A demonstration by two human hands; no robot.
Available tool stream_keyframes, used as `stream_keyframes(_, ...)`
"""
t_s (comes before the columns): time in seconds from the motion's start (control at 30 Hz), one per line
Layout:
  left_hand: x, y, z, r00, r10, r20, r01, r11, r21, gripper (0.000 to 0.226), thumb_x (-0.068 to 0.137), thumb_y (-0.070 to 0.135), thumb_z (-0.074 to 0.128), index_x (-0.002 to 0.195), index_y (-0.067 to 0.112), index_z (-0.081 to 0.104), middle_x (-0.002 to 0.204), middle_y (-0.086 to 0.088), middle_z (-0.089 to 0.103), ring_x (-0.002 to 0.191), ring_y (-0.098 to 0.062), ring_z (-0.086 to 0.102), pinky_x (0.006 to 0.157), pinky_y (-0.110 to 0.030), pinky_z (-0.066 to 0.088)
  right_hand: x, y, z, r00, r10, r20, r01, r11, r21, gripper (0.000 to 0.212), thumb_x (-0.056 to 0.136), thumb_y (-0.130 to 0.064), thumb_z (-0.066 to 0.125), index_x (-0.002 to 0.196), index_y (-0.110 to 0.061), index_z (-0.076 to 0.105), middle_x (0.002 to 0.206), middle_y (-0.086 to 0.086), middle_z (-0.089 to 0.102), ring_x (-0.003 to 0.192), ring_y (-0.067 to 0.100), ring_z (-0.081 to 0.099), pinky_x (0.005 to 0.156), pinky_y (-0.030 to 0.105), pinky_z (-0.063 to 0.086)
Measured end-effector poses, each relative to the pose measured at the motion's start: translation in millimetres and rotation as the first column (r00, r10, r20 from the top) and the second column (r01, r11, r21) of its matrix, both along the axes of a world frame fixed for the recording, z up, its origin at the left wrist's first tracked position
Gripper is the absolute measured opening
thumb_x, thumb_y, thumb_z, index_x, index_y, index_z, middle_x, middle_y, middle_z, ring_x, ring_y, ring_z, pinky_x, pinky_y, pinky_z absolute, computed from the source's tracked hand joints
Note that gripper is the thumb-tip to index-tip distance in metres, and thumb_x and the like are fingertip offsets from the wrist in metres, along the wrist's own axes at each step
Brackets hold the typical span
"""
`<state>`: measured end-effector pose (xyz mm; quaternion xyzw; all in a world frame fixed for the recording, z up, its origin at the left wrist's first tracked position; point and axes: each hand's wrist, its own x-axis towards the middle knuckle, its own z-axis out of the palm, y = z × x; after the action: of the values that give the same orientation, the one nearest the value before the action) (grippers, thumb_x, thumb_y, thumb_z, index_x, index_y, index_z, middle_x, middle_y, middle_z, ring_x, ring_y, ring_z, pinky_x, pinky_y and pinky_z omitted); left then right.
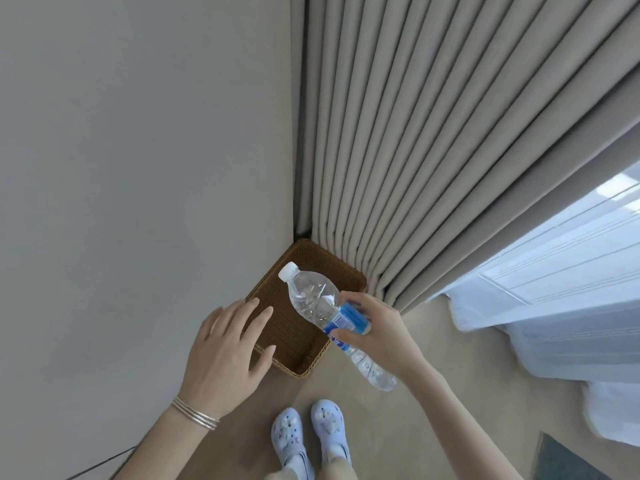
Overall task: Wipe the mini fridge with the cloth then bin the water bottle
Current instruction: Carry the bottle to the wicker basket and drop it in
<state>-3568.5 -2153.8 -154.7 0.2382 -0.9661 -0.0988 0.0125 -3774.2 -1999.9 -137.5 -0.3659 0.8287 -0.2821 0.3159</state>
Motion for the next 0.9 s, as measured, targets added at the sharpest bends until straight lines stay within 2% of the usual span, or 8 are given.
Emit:
stream_keyframes(0.07, -7.5, -6.1, -36.3, 1.000, 0.004, 0.016, -0.005, 1.000, 0.018, 0.063, 0.098, 0.051, 0.020, 0.125, 0.014, 0.064, 0.128, -0.009, 0.062, 0.116, -0.030, 0.057, 0.096, -0.049, 0.045, -13.7, -12.1, -32.3, 1.000, 0.006, 0.005, -0.006, 1.000, -0.001, 0.061, 0.074, -0.039, 0.072, 0.129, -0.030, 0.046, 0.116, -0.015, 0.054, 0.102, -0.002, 0.049, 0.079, 0.006, 0.036)
stream_keyframes(0.17, -13.6, -11.5, -97.0, 0.998, 0.020, 0.055, -0.023, 0.999, 0.047, 0.067, 0.098, 0.053, 0.015, 0.125, 0.015, 0.063, 0.128, -0.009, 0.062, 0.117, -0.030, 0.057, 0.098, -0.047, 0.043, -29.9, -28.6, -90.1, 1.000, 0.012, 0.017, -0.011, 1.000, -0.007, 0.062, 0.074, -0.039, 0.072, 0.130, -0.029, 0.046, 0.117, -0.015, 0.054, 0.100, -0.003, 0.049, 0.076, 0.004, 0.036)
stream_keyframes(0.27, -13.2, -16.8, -163.5, 0.996, 0.035, 0.077, -0.039, 0.997, 0.059, 0.065, 0.098, 0.052, 0.017, 0.126, 0.015, 0.063, 0.129, -0.009, 0.061, 0.119, -0.029, 0.055, 0.101, -0.045, 0.038, -42.0, -44.6, -157.2, 0.999, 0.034, 0.026, -0.034, 0.999, 0.009, 0.063, 0.075, -0.038, 0.072, 0.130, -0.027, 0.046, 0.118, -0.012, 0.055, 0.101, -0.001, 0.050, 0.073, 0.003, 0.038)
stream_keyframes(0.4, -4.9, -24.3, -260.9, 0.992, 0.052, 0.113, -0.060, 0.996, 0.072, 0.064, 0.097, 0.053, 0.019, 0.127, 0.016, 0.062, 0.130, -0.009, 0.060, 0.120, -0.029, 0.055, 0.100, -0.048, 0.043, -50.4, -63.1, -254.1, 0.997, 0.065, 0.029, -0.066, 0.998, 0.022, 0.063, 0.074, -0.038, 0.073, 0.130, -0.025, 0.047, 0.116, -0.012, 0.055, 0.099, -0.002, 0.050, 0.067, -0.001, 0.040)
stream_keyframes(0.53, 5.2, -27.9, -362.7, 0.990, 0.079, 0.118, -0.087, 0.994, 0.063, 0.063, 0.097, 0.053, 0.021, 0.127, 0.016, 0.062, 0.130, -0.009, 0.061, 0.119, -0.028, 0.056, 0.097, -0.046, 0.045, -48.8, -81.1, -354.9, 0.994, 0.097, 0.057, -0.098, 0.995, 0.015, 0.061, 0.072, -0.035, 0.076, 0.127, -0.024, 0.050, 0.112, -0.011, 0.056, 0.100, 0.001, 0.052, 0.076, 0.009, 0.045)
stream_keyframes(0.73, 17.7, -29.4, -495.3, 0.990, 0.100, 0.103, -0.105, 0.994, 0.043, 0.053, 0.091, 0.048, 0.042, 0.127, 0.016, 0.062, 0.130, -0.008, 0.060, 0.123, -0.027, 0.054, 0.100, -0.047, 0.045, -38.4, -107.4, -489.7, 0.983, 0.145, 0.113, -0.141, 0.989, -0.041, 0.063, 0.071, -0.030, 0.078, 0.127, -0.021, 0.052, 0.113, -0.010, 0.058, 0.101, -0.001, 0.053, 0.075, 0.001, 0.042)
stream_keyframes(0.9, 23.8, -35.2, -576.9, 0.996, 0.033, 0.088, -0.033, 0.999, 0.003, 0.054, 0.093, 0.052, 0.041, 0.128, 0.018, 0.062, 0.131, -0.005, 0.060, 0.127, -0.024, 0.050, 0.108, -0.043, 0.032, -30.9, -120.5, -570.7, 0.982, 0.154, 0.113, -0.146, 0.986, -0.075, 0.061, 0.072, -0.029, 0.078, 0.126, -0.020, 0.052, 0.110, -0.008, 0.059, 0.094, -0.004, 0.054, 0.073, 0.000, 0.041)
